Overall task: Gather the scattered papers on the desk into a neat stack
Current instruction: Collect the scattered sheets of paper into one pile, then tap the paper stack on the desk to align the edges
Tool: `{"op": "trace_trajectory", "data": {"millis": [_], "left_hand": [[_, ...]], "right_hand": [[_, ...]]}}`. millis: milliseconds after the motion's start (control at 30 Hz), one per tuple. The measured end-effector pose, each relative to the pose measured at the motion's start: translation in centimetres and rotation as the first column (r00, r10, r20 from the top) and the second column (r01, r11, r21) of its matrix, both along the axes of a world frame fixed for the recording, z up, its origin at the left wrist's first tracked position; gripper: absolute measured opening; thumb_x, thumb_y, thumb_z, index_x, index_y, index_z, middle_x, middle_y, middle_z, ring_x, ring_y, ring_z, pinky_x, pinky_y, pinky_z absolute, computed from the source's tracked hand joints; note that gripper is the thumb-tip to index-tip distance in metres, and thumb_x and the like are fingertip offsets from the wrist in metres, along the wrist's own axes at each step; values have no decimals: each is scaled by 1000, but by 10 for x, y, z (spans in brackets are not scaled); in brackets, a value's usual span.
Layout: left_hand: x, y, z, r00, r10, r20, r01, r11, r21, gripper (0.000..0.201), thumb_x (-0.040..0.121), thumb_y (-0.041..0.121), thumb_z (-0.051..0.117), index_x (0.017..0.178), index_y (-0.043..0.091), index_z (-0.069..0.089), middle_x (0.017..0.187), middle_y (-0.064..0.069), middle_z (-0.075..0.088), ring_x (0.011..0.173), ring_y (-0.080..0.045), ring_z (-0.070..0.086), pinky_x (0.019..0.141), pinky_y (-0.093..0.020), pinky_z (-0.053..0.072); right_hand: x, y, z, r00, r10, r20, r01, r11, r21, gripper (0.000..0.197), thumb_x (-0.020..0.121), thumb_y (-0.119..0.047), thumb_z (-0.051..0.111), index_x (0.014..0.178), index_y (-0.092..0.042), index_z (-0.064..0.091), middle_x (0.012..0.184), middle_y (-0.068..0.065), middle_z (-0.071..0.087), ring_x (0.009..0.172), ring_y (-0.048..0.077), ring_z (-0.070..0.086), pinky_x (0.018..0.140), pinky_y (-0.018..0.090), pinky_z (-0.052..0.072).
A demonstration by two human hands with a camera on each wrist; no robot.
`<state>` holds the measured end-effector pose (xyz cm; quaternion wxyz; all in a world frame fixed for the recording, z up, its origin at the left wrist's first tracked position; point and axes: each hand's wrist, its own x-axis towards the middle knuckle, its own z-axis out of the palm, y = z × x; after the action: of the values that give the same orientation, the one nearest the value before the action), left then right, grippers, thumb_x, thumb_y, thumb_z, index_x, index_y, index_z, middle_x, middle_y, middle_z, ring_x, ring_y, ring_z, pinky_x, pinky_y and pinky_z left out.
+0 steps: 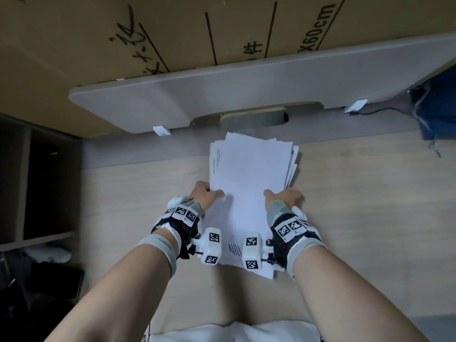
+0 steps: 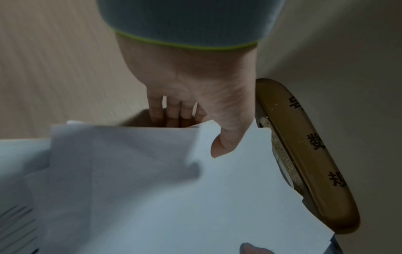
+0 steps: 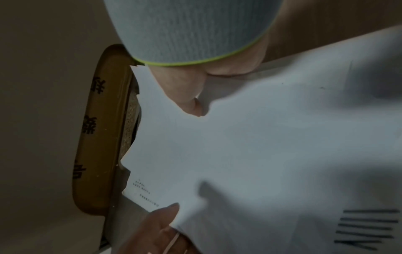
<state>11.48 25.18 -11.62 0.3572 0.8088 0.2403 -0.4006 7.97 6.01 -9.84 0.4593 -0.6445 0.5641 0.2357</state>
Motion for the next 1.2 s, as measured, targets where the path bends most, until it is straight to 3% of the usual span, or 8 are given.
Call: {"op": "trace_trajectory", "data": {"millis": [67, 133, 233, 300, 467, 667, 867, 1200], "left_hand": [[-6, -5, 1, 997, 75, -13, -75, 997, -7, 59, 67, 35, 76, 115, 4, 59, 97, -4, 69, 86, -25, 65, 72, -33, 50], [-14, -10, 4, 995, 89, -50, -89, 996, 1, 41, 76, 25, 72, 111, 6, 59, 99, -5, 63, 91, -27, 60, 78, -32, 45], [-25, -16, 15, 994, 73, -85, -71, 997, 35, 35, 59, 16, 65, 89, 0, 55, 76, -8, 53, 69, -25, 50, 62, -30, 38], [-29, -17, 14, 993, 106, -48, -106, 994, -1, 37, 61, 6, 61, 97, -3, 52, 76, -9, 52, 67, -23, 49, 55, -28, 37], [-37, -12, 40, 897, 422, 127, -383, 889, -252, 51, 70, -6, 56, 117, 7, 43, 103, -9, 60, 96, -28, 56, 74, -33, 47], [-27, -5, 92, 795, 549, 258, -452, 819, -353, 18, 55, 1, 57, 73, 4, 57, 73, -9, 55, 68, -23, 47, 56, -24, 36], [-14, -16, 150, 633, 587, 505, -411, 807, -423, 17, 68, -6, 59, 68, 11, 61, 72, -5, 60, 68, -17, 50, 63, -30, 42], [-39, -9, 134, 718, 498, 486, -353, 863, -363, 39, 73, -7, 62, 108, 10, 59, 93, 0, 66, 82, -15, 62, 70, -26, 47]], "right_hand": [[-1, -3, 6, 987, -162, -13, 162, 984, 73, 82, 76, -27, 65, 142, -17, 18, 143, 15, 40, 122, 34, 47, 110, 45, 33], [-5, -9, 9, 995, -98, -9, 98, 992, 78, 83, 82, -20, 65, 148, -14, 15, 141, 14, 42, 124, 33, 48, 108, 43, 36], [-16, -20, 22, 991, 136, 16, -137, 988, 71, 36, 84, -10, 57, 119, -7, 50, 98, 9, 60, 82, 26, 58, 77, 29, 47], [-21, -26, 27, 982, 179, 65, -185, 977, 102, 29, 85, -4, 51, 114, -3, 56, 87, 12, 63, 61, 22, 47, 55, 22, 36], [-15, -29, 68, 952, 158, 261, -189, 977, 100, 15, 80, 1, 48, 87, -9, 57, 67, 4, 51, 54, 19, 40, 47, 19, 30], [11, -28, 116, 842, 164, 514, -198, 980, 13, 20, 76, 12, 50, 77, -7, 55, 59, 0, 47, 55, 20, 41, 36, 15, 35], [24, -23, 138, 766, 173, 619, -177, 983, -56, 13, 85, 5, 51, 85, -8, 54, 76, 7, 51, 73, 21, 38, 58, 22, 37], [-11, -20, 105, 791, 349, 503, -342, 933, -109, 40, 74, 5, 66, 111, -9, 58, 91, 7, 58, 79, 21, 56, 73, 26, 43]]}}
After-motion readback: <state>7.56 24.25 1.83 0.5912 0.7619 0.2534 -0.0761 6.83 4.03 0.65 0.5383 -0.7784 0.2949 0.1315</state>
